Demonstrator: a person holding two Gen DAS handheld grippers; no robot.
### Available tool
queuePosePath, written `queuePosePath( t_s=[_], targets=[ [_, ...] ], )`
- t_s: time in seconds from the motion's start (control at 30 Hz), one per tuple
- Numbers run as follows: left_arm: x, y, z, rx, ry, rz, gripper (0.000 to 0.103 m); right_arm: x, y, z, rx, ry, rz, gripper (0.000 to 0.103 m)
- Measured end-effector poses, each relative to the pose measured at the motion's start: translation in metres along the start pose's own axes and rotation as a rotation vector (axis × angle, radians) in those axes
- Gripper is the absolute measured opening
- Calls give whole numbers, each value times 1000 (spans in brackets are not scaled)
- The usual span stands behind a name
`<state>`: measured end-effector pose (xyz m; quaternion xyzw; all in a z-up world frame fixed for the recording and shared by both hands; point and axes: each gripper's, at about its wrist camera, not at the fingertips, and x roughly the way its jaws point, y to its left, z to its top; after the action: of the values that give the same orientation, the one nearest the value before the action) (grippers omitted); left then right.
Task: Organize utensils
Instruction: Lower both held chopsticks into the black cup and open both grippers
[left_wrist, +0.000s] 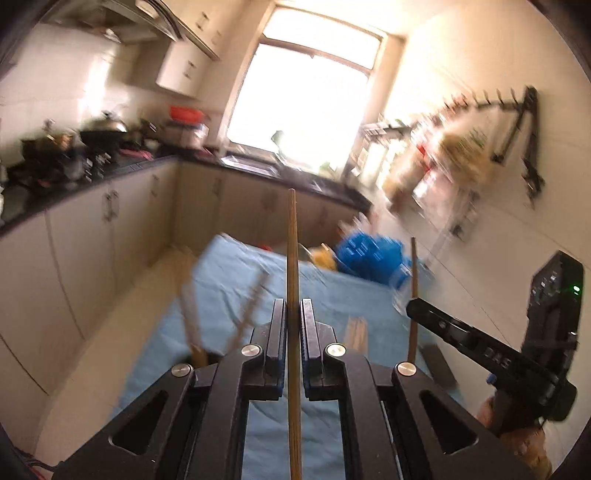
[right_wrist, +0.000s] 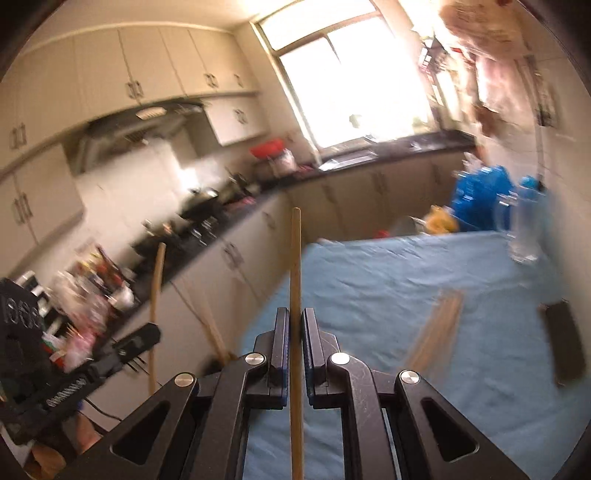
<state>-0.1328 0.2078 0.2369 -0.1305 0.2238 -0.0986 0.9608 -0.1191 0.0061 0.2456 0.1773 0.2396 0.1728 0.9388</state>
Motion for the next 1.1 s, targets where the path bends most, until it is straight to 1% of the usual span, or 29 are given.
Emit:
queuePosePath(
  t_s=[0.07,0.17,0.3,0.4,0.57,0.67,0.77,1.03,1.1],
  targets=[
    [1,14,11,-14,-40,28,6,18,15,4,12,-27,32,7],
    [13,34,24,-44,-72,48,6,46,36,8,25,-68,57,7],
    [38,56,30,-59,-99,75,6,78,55,8,23,-138,45,7],
    [56,66,31,-53,-101,86,6,93,55,7,29,-173,34,7],
    [80,73,25,-46,-95,76,6,119,53,1,35,-186,19,7],
    [90,77,19,-38,-93,84,6,128,51,-5,3,-189,-10,7],
    [96,79,11,-31,-86,94,6,133,51,-11,-11,-180,-14,7],
    [102,80,1,-38,-70,107,6,129,61,-24,-82,-187,-27,8],
    [101,80,-2,-43,-73,114,6,127,61,-26,-83,-186,-31,8]
  ],
)
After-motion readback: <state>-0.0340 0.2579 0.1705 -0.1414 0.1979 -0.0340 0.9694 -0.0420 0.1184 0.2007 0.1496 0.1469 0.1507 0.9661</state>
